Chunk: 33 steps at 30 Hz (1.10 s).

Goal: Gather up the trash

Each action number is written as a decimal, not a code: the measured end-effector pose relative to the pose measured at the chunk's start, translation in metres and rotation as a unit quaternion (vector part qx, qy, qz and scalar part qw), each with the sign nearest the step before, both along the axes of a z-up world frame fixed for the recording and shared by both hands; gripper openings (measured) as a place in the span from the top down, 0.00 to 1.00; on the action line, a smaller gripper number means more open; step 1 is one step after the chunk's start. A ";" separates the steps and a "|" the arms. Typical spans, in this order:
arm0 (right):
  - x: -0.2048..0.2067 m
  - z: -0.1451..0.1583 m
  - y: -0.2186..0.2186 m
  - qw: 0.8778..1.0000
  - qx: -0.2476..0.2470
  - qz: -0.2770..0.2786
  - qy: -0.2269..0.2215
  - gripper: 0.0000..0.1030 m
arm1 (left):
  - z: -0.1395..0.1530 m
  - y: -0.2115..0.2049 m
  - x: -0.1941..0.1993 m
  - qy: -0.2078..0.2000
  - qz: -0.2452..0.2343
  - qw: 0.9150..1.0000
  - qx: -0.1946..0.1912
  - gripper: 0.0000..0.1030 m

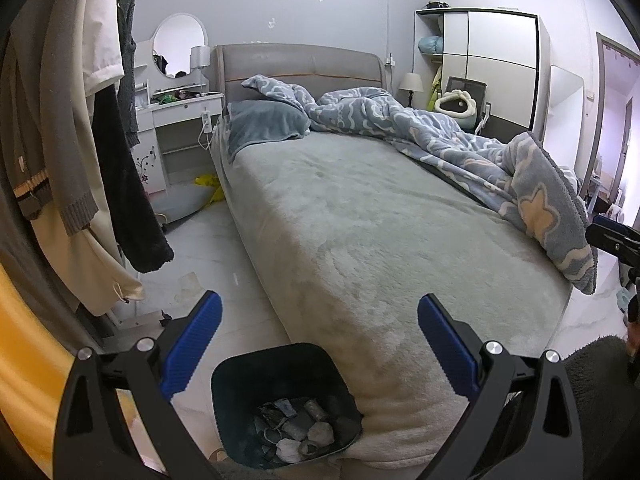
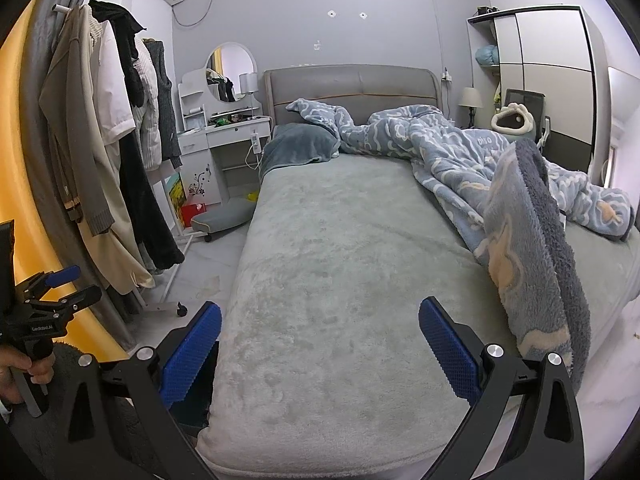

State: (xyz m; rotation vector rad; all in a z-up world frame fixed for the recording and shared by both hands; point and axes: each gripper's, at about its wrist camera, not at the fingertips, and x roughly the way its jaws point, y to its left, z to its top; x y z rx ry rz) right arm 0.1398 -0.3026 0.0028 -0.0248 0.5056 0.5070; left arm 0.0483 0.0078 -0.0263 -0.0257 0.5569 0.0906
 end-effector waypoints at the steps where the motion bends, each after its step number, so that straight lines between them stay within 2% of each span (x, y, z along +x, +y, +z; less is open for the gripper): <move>1: 0.000 0.000 0.000 1.000 0.000 0.000 0.000 0.03 | 0.000 0.000 0.000 0.000 0.000 1.000 0.000 0.03; 33: -0.001 0.000 0.000 1.000 0.001 -0.001 0.001 0.03 | 0.000 -0.004 0.001 0.001 0.000 1.000 0.000 0.03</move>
